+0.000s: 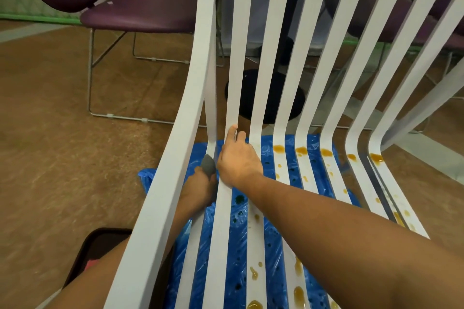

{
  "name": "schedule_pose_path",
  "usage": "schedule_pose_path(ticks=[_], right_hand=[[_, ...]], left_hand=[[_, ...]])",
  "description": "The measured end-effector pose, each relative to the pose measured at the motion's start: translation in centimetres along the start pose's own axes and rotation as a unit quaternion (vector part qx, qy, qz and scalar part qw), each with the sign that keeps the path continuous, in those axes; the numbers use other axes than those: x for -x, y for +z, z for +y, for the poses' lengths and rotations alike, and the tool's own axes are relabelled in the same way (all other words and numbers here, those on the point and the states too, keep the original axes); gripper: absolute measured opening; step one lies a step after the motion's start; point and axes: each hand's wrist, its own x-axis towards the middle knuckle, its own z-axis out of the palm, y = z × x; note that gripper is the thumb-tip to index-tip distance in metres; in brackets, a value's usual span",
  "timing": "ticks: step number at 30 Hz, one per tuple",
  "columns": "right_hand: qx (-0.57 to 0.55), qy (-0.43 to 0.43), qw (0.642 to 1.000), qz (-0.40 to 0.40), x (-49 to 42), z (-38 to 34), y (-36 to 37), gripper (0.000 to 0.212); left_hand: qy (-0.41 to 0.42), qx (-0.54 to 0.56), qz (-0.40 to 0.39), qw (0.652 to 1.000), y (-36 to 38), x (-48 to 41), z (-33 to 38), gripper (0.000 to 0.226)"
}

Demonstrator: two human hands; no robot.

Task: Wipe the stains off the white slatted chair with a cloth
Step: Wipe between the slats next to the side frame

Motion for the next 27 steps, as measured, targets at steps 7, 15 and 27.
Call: schedule_pose_path(ticks=[7,15,27], right_hand=[[-0.004,-0.002,1.0,-0.017,0.2,0.0,-0.4,0.078],[-0.011,-0.001,1.0,-0.02,0.2,-0.1,-0.3,0.078],[-0.004,-0.001,1.0,-0.007,0.2,-0.3,-0.2,0.076]], left_hand=[[-0.016,-0.029,-0.017,0.999,0.8,6.7,-4.4,0.033],[-0.027,0.019,-0.062,0.998,1.0,12.5,-6.7,0.029],[-0.038,-0.003,0.0,0.999,0.9,2.0,-1.2,0.026]])
